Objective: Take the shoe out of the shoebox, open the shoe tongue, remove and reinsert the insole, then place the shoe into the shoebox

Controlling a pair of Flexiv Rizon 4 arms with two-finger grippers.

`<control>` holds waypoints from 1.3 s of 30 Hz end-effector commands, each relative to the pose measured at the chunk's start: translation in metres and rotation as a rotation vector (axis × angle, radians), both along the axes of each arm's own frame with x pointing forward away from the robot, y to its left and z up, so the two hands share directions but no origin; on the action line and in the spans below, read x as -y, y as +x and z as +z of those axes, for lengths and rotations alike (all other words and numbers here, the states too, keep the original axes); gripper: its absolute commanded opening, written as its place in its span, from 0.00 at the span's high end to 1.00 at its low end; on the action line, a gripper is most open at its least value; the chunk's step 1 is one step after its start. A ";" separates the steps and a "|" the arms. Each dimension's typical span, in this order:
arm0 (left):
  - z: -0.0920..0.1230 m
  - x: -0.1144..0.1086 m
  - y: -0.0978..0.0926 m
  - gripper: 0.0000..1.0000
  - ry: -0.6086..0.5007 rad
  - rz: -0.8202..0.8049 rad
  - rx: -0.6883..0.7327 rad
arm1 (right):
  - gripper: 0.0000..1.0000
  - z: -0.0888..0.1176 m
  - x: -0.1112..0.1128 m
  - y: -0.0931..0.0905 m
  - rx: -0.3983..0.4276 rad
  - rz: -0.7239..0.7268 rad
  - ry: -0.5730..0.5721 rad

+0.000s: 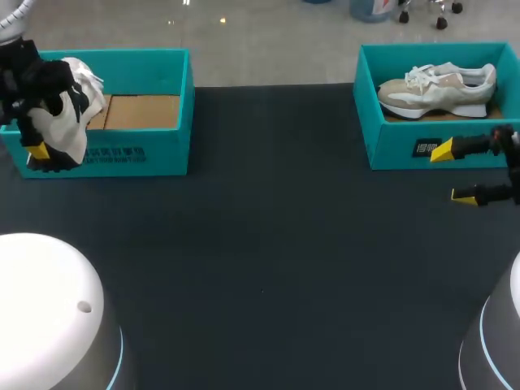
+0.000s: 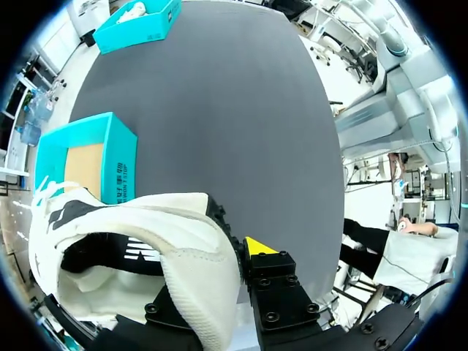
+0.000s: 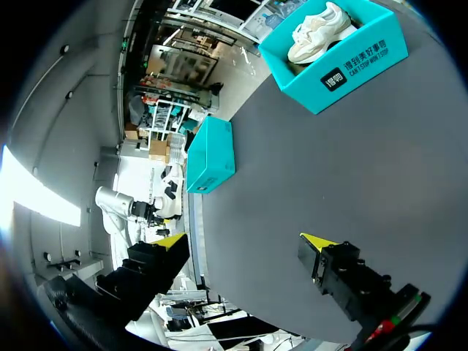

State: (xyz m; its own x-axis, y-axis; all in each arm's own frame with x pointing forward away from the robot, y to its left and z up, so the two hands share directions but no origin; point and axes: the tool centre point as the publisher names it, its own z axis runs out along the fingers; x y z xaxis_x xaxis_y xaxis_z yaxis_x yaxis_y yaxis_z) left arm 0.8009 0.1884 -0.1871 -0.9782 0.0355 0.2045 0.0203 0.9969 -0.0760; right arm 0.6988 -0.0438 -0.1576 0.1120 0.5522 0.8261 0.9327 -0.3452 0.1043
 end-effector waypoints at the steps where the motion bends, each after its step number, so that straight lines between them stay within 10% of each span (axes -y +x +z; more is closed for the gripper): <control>1: 0.002 0.001 0.001 1.00 0.004 -0.002 0.001 | 0.00 -0.001 -0.001 -0.001 -0.002 -0.003 -0.003; 15: -0.001 -0.009 0.005 1.00 0.040 -0.021 0.024 | 0.00 -0.001 -0.001 -0.001 -0.002 -0.003 -0.003; 39: -0.007 -0.113 0.108 1.00 0.079 -0.052 0.057 | 0.00 -0.001 -0.001 -0.001 -0.002 -0.003 -0.003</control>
